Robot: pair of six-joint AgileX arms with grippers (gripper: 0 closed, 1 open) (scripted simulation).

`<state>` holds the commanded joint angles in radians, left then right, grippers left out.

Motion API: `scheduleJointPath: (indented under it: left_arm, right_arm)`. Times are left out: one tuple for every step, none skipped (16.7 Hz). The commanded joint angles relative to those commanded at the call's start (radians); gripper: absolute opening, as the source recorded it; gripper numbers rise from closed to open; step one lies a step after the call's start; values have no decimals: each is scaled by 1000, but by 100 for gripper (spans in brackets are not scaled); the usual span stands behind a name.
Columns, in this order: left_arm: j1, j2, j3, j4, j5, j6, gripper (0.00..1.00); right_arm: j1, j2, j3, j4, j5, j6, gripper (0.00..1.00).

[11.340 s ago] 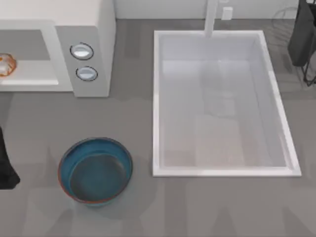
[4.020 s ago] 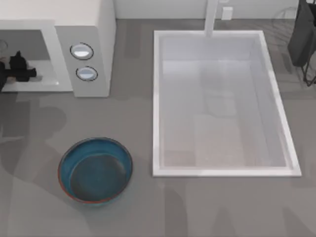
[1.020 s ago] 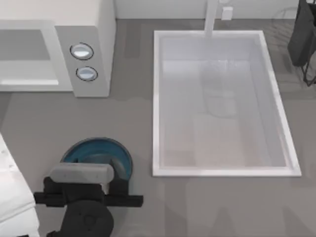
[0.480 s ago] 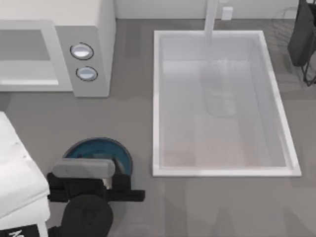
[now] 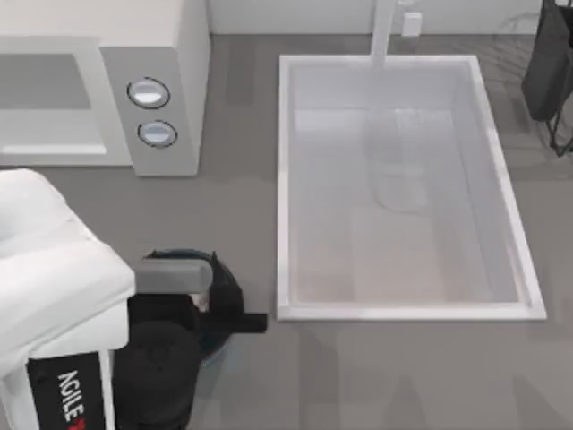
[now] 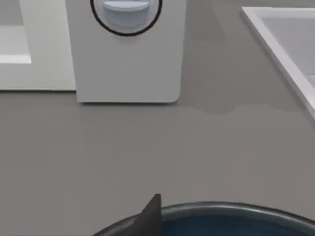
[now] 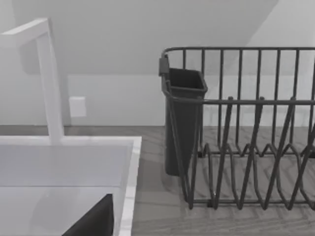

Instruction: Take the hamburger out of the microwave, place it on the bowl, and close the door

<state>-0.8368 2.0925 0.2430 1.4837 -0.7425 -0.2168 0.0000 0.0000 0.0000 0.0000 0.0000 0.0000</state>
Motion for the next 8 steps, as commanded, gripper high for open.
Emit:
scheduleJointPath:
  left_arm:
    - [0, 0, 0, 0, 0, 0, 0]
    - [0, 0, 0, 0, 0, 0, 0]
    - [0, 0, 0, 0, 0, 0, 8]
    - [0, 0, 0, 0, 0, 0, 15]
    - [0, 0, 0, 0, 0, 0, 23]
    - [0, 0, 0, 0, 0, 0, 30]
    - [0, 0, 0, 0, 0, 0, 38]
    - [0, 0, 0, 0, 0, 0, 45]
  right_arm:
    - [0, 0, 0, 0, 0, 0, 100]
    - [0, 0, 0, 0, 0, 0, 100]
    - [0, 0, 0, 0, 0, 0, 100]
    - [0, 0, 0, 0, 0, 0, 100]
    - [0, 0, 0, 0, 0, 0, 100]
    - [0, 0, 0, 0, 0, 0, 100]
    - [0, 0, 0, 0, 0, 0, 100]
    - [0, 0, 0, 0, 0, 0, 100]
